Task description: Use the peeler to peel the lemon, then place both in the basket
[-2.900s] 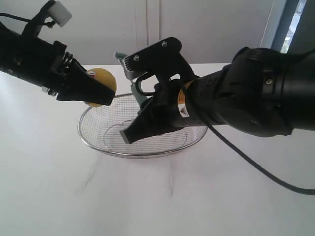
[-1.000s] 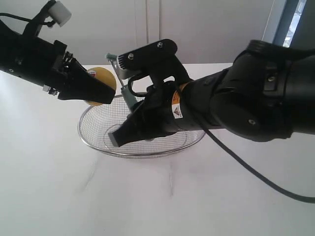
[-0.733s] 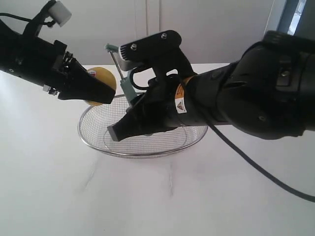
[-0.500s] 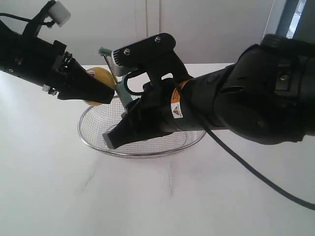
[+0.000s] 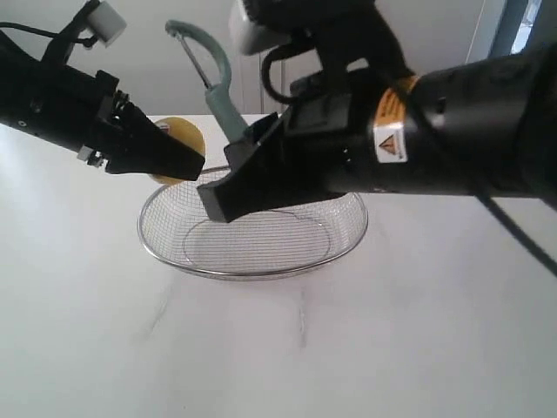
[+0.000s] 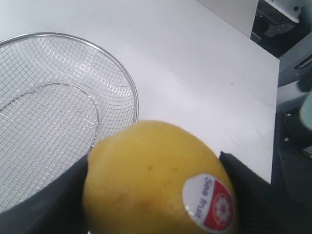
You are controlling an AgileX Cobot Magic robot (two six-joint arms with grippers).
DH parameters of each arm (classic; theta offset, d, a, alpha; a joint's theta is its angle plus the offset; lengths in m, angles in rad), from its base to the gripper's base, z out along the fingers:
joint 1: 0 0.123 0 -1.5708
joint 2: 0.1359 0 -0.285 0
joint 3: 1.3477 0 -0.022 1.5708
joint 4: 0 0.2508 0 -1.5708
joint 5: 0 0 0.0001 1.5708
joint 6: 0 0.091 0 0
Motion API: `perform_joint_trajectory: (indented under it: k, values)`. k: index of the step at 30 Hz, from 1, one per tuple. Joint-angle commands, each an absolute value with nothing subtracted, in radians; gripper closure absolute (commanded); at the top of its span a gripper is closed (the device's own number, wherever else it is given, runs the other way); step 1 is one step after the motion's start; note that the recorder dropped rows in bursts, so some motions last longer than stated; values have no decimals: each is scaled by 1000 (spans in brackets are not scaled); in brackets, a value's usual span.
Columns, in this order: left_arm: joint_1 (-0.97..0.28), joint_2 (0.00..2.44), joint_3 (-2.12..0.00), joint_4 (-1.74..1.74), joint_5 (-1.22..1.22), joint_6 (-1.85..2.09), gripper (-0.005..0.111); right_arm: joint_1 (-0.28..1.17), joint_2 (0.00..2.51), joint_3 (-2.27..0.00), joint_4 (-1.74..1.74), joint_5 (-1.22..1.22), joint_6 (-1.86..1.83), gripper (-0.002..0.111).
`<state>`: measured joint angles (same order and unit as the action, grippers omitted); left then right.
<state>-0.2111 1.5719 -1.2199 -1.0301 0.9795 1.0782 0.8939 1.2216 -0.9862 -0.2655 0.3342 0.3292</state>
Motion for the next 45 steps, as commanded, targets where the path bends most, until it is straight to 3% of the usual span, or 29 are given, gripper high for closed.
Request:
perform_joint_trajectory:
  k: [1,6,13,24,31,38,45]
  values:
    - [-213,1564,-1216,-1063,995,1072,107,896,1122,-990,-265,315,316,108]
    - [-213,1564,-1216,-1061,995,1072,107,896,1035,-990,-279,368,309,108]
    - [-213,1564,-1216,-1050,997,1072,107,865,1058,-990,-708,600,608,108]
    - [-213,1564,-1216,-1030,995,1072,107,609,1360,-998,-710,341,603,108]
    - [-213,1564,-1216,-1019,998,1072,107,467,1541,-1080,-502,226,464,108]
    - [-213,1564,-1216,-1018,995,1072,107,448,1621,-1176,-158,186,121,108]
    - [-213,1564,-1216,-1018,991,1072,107,444,1671,-1247,238,316,-331,108]
